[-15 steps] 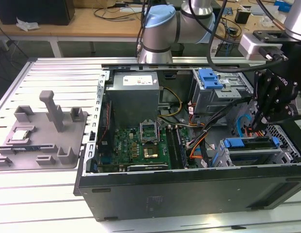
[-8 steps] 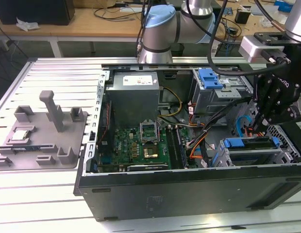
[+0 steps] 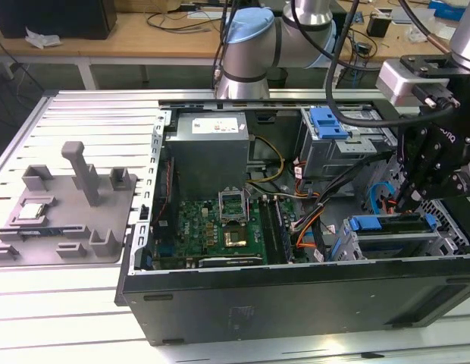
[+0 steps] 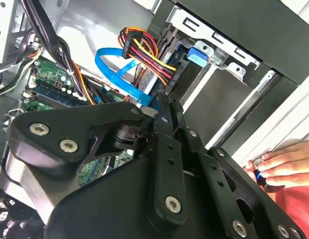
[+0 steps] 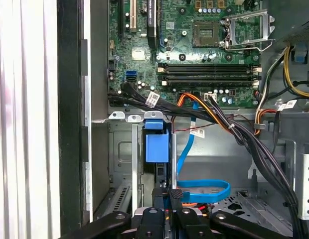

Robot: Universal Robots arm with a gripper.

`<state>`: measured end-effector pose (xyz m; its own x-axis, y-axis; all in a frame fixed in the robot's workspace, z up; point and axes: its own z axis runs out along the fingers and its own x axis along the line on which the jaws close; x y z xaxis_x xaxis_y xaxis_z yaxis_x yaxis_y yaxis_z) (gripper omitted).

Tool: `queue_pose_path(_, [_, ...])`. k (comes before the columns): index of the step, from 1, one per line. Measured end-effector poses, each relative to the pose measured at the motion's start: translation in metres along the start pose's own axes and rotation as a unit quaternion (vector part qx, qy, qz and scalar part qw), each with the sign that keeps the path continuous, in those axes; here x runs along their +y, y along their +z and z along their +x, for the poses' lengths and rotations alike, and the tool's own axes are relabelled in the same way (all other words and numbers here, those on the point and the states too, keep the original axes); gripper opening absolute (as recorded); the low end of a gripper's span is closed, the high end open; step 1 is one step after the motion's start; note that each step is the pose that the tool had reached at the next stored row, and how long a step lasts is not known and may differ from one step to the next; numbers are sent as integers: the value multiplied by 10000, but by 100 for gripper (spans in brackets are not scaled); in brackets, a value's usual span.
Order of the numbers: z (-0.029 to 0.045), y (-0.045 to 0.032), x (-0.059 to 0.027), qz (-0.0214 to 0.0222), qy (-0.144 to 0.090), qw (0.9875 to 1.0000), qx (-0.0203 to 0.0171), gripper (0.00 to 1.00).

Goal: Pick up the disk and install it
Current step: 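Insert the second disk wire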

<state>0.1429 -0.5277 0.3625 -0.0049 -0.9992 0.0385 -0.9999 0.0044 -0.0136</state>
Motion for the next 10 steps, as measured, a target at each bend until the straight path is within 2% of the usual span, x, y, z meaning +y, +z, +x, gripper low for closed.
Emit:
queue_pose_path(2, [16, 1, 1, 0, -12, 10000, -44, 16])
queue_pose_path(5, [36, 4, 1, 1, -25, 10000, -85, 16])
queue_pose_path(10, [38, 10, 1, 1, -29, 10000, -92, 16])
